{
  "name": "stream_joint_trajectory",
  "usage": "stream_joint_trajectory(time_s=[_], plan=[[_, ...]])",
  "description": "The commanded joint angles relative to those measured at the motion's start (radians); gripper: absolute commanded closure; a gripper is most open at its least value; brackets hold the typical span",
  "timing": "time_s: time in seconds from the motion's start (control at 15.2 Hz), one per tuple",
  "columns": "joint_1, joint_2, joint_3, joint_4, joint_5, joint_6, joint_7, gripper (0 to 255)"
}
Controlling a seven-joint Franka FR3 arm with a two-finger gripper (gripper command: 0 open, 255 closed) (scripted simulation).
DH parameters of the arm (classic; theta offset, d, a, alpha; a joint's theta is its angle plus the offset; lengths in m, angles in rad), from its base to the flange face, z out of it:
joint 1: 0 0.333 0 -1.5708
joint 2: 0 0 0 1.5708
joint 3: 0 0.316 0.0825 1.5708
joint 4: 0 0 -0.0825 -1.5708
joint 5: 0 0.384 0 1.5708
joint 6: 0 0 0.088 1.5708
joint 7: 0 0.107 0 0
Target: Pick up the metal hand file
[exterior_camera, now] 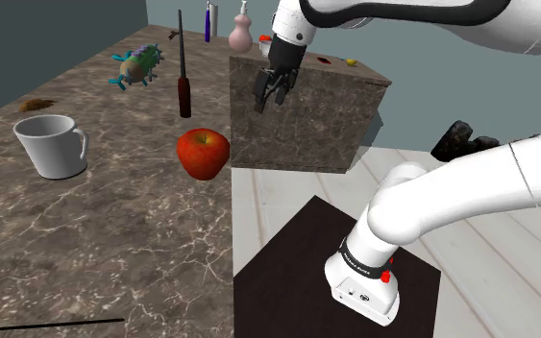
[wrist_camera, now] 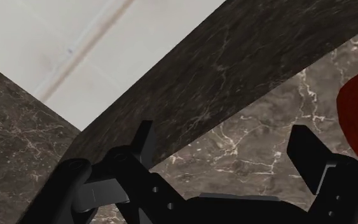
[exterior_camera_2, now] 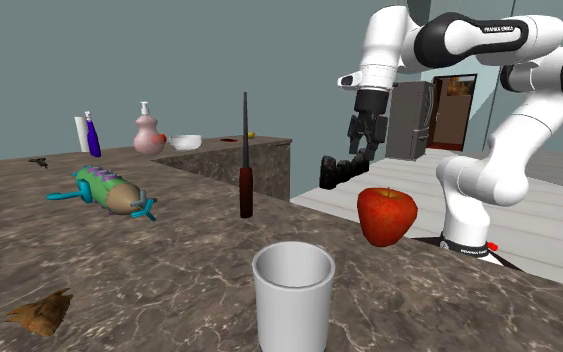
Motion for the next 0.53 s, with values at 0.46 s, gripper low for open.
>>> stream_joint_trajectory(time_s=[0.46], plan=[[-0.065,0.266,0.138,0.106,-0.054,0.315,0.254,0]])
